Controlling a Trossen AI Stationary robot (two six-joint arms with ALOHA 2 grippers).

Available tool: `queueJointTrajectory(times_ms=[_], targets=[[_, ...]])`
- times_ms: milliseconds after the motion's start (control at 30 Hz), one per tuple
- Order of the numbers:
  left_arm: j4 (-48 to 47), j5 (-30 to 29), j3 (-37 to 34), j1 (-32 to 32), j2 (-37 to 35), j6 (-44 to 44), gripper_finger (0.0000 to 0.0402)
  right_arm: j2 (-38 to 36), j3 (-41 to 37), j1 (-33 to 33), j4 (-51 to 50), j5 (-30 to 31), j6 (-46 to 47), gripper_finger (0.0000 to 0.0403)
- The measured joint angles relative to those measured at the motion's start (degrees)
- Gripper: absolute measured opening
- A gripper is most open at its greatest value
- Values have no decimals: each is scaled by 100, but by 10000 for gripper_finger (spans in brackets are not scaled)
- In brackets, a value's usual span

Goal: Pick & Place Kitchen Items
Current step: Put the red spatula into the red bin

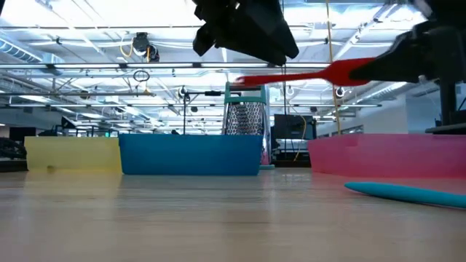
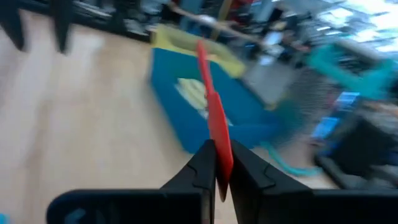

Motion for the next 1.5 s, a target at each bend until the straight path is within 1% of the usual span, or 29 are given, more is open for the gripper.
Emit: queueJointTrajectory(times_ms=[167,233,267,400,467,533,633,767,800,900,1067,1167,1367,1500], targets=[[-75,-147,0,-6,4,-94,102,-26,-8,662,-539,1706,616,17],[-71,-150,0,-4,4,-97,102,-20,-1,845,-540,2128,731,17],[-71,-150,0,-4,4,-95,102,-20,-4,920,-544,2229,783,17],[-71,-150,0,-4,7,-95,102,-20,-4,1023,-544,2242,829,18],[-71,-150,0,-4,7,-95,102,-33,-4,1026,-566,2247,613,18],[-69,-150,0,-4,7,-95,102,-148,-4,1022,-555,2244,-63,18],[-67,-150,0,-15,7,-95,102,-514,-4,986,-398,2215,-1185,18],[-62,-150,0,-12,7,-94,102,-1180,-4,987,372,1834,-2544,17],[-62,-149,0,-9,7,-94,102,-1335,-2,988,536,1850,-2844,16],[-62,-148,0,-11,7,-93,102,-1758,-1,983,893,2263,-3781,15],[-64,-148,0,-30,9,-93,102,-2404,-1,921,1510,2261,-4986,15],[-64,-148,0,-41,9,-94,102,-2740,-1,880,1627,2254,-5210,15],[-64,-146,-2,-71,11,-116,102,-3236,-17,729,1595,2256,-5173,14],[-62,-146,-2,-97,11,-115,102,-3566,-351,688,1605,2221,-5044,14]])
